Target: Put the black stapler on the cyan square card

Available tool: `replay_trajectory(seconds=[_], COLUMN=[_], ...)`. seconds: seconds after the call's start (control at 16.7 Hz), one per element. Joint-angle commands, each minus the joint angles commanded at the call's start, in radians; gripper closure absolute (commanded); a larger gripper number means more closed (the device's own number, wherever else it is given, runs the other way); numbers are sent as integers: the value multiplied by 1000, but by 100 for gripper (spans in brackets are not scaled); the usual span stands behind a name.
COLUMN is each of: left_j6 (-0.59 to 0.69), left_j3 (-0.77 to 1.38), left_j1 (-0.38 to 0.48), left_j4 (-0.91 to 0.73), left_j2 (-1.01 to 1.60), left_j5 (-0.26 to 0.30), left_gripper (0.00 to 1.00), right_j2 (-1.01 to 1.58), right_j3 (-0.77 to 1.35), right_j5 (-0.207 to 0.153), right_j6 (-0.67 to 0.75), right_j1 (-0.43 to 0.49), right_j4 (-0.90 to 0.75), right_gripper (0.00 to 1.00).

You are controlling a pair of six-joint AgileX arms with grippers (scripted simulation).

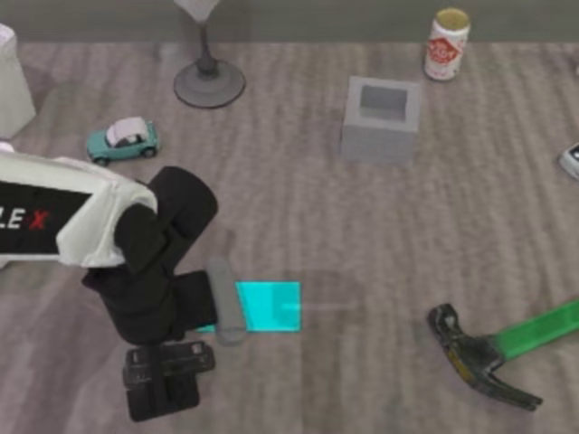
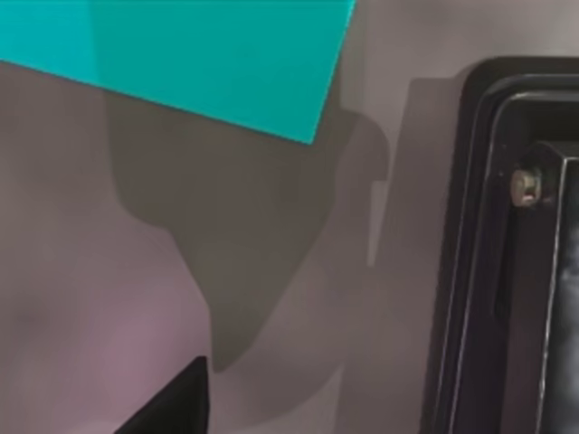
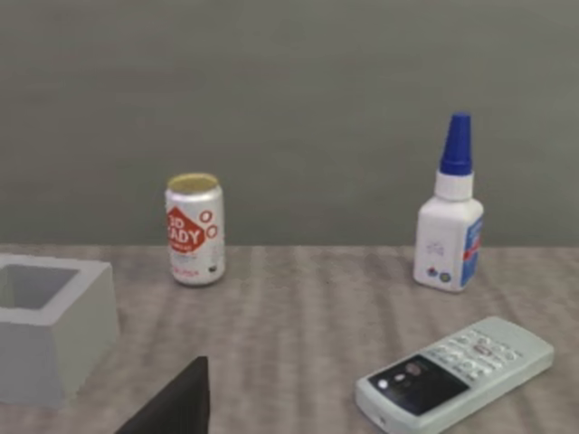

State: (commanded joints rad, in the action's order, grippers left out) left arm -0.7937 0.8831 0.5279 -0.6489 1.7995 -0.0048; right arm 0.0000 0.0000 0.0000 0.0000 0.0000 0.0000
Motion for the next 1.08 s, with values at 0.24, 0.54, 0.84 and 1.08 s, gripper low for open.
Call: replay_trajectory(seconds=[0.24,0.54,0.84,1.08], left_j6=[0,0,0,0], left_j3=[0,0,0,0], left_j1=[0,0,0,0], left_j4=[0,0,0,0], left_j2=[0,0,0,0], left_j5=[0,0,0,0], left_gripper=[23,60,98,100], right_j2=[0,0,0,0], right_j3=[0,0,0,0], right_j5=[0,0,0,0], right_j6=[0,0,0,0], right_j1=[0,0,0,0], right_j4=[0,0,0,0], right_gripper=[0,0,0,0])
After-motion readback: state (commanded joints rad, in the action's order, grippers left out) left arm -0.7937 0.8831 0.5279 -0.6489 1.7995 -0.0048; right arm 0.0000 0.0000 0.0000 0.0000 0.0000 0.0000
